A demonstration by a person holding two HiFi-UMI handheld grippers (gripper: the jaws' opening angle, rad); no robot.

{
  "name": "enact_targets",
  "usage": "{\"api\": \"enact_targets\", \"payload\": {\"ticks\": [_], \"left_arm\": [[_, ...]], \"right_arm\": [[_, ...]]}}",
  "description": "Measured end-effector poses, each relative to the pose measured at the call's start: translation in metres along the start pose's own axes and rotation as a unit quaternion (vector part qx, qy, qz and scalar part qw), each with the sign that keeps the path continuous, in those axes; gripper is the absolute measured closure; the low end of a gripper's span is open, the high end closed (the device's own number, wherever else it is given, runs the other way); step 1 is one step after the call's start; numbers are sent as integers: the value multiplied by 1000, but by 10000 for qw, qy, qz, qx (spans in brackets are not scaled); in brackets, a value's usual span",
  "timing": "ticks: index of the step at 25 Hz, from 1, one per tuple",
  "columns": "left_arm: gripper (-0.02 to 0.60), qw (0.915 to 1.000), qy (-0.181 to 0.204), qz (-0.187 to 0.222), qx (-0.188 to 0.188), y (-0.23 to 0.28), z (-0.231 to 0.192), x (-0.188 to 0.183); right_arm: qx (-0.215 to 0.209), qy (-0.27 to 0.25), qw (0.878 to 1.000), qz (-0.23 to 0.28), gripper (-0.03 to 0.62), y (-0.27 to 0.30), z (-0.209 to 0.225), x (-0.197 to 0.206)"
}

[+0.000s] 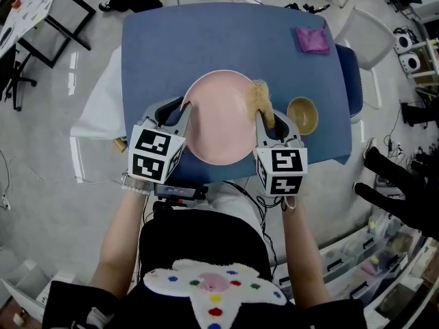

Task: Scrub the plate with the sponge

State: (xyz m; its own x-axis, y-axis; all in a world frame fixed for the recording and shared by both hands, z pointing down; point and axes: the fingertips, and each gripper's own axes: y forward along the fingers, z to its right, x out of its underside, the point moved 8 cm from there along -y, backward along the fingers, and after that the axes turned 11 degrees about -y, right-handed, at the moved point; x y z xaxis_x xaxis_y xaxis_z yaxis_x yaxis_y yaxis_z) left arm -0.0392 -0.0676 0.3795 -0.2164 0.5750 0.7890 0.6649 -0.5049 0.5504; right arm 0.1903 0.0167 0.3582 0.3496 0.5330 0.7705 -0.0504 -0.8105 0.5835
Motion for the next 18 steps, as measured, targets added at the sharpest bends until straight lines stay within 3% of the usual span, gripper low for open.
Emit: {"api": "enact_targets", "payload": {"ticks": [9,18], "left_arm": [[506,9998,-46,-136,-134,2,-16,-1],[564,9987,-1,505,-18,-28,-10,-35]], "right_arm": [[168,140,9995,216,537,-31,-7,-9],[216,230,9978,581,537,-42,-17,-22]]}}
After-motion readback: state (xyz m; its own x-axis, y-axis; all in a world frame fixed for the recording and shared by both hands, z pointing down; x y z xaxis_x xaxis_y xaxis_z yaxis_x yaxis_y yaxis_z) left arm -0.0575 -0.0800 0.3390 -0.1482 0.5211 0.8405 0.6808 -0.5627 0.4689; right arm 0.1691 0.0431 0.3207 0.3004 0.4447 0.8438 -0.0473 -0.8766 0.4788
